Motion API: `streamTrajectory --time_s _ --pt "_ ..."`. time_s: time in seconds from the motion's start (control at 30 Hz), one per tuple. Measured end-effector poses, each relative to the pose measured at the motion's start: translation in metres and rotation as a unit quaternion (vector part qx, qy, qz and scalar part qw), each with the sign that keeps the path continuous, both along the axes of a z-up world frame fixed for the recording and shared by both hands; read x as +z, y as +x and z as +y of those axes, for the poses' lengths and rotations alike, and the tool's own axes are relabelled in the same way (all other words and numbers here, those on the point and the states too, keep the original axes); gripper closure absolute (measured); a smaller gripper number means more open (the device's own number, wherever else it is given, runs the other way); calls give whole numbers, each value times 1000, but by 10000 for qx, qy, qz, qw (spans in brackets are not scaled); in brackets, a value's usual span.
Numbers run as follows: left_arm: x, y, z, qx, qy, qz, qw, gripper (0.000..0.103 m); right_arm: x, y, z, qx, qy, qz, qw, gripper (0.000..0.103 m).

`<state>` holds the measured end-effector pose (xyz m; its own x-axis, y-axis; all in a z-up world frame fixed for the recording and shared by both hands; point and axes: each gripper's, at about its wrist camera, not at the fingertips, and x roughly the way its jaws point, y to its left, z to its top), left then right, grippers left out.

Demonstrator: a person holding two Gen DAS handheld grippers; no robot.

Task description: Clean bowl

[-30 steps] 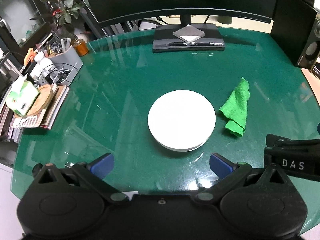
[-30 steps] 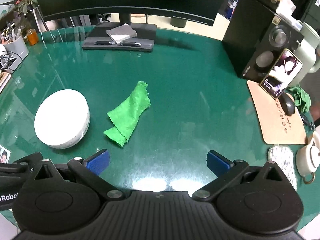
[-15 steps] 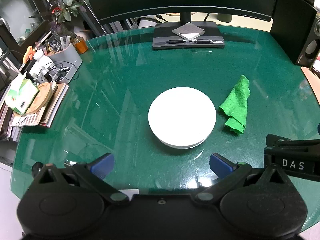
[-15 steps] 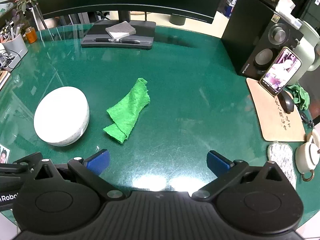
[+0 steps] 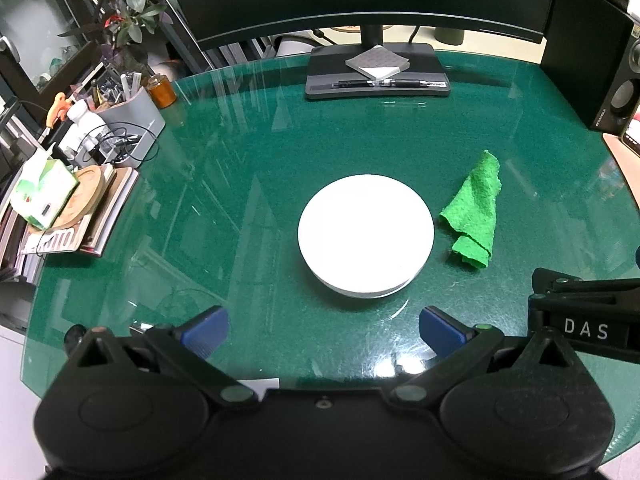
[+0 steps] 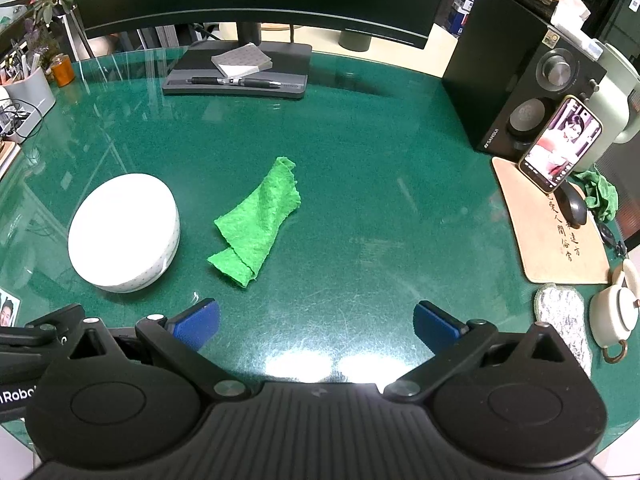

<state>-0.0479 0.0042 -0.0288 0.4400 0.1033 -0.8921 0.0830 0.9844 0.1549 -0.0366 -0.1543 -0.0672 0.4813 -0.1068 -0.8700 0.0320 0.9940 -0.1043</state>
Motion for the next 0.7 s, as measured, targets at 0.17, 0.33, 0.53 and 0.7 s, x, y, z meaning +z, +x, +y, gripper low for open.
streamTrajectory --time_s 0.17,0.33,0.53,0.7 --pt "-2 1 2 45 -64 46 10000 1 -1 1 -1 3 14 17 10000 1" --pt "-1 1 2 53 -49 4 10000 1 -2 2 -1 14 38 49 10000 1" --pt "1 0 2 56 -21 -57 10000 1 -3 2 -1 14 58 63 10000 1" --pt "2 0 3 60 2 -108 9999 1 1 0 2 28 -34 -122 9999 1"
